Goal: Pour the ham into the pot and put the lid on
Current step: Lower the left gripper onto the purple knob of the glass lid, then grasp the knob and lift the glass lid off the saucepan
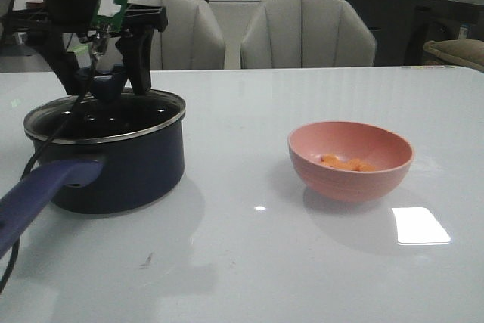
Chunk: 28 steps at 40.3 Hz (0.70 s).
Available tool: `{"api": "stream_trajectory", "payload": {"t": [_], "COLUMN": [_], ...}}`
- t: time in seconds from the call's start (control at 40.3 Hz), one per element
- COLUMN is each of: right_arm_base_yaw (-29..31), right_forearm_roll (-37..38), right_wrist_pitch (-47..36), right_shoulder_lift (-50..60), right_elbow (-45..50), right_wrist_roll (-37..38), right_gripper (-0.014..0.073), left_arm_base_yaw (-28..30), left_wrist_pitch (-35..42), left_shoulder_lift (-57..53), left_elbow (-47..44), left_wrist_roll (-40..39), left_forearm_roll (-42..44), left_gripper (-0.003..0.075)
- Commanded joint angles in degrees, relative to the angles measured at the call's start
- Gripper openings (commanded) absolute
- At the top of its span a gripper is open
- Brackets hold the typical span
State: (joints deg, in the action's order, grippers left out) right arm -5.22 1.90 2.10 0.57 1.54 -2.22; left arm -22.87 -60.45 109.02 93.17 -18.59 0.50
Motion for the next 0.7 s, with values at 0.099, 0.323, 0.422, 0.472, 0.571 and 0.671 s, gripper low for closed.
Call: {"api": "stream_trajectory", "payload": {"t": [0.099, 0.323, 0.422, 0.472, 0.571, 0.671], "right_arm_base_yaw": [0.27, 0.27, 0.27, 0.27, 0.27, 0.27], "right_forearm_roll": [0.84, 0.84, 0.84, 0.84, 0.84, 0.84], "right_wrist_pitch": [-4.50, -4.50, -4.50, -4.50, -4.50, -4.50], "right_shoulder_lift": [1.18, 1.18, 1.18, 1.18, 1.18, 1.18], "right_elbow": [-0.30, -0.30, -0.30, -0.30, -0.30, -0.30], "right_wrist_roll": [-0.04, -0.04, -0.04, -0.04, -0.04, -0.04], "right_gripper": [0.0160, 0.0160, 0.0160, 0.0160, 0.0160, 0.0160], "left_arm_base_yaw": [-0.31, -0.31, -0.31, -0.31, -0.31, -0.31], "left_wrist_pitch": [1.72, 1.24, -1.36, -3.03, -4.97, -5.44], "left_shoulder_lift": [-2.49, -3.09, -3.53, -3.93, -5.18, -7.35], "left_elbow": [1.80, 2.45, 4.68, 6.31, 9.15, 10.40], "left_wrist_roll": [-0.63, -0.63, -0.63, -0.09, 2.52, 4.06], "left_forearm_roll": [-0.50, 1.11, 1.79, 1.96, 2.14, 3.08], "left_gripper": [0.0287, 0.0279, 0.0279, 0.0279, 0.0279, 0.0279]}}
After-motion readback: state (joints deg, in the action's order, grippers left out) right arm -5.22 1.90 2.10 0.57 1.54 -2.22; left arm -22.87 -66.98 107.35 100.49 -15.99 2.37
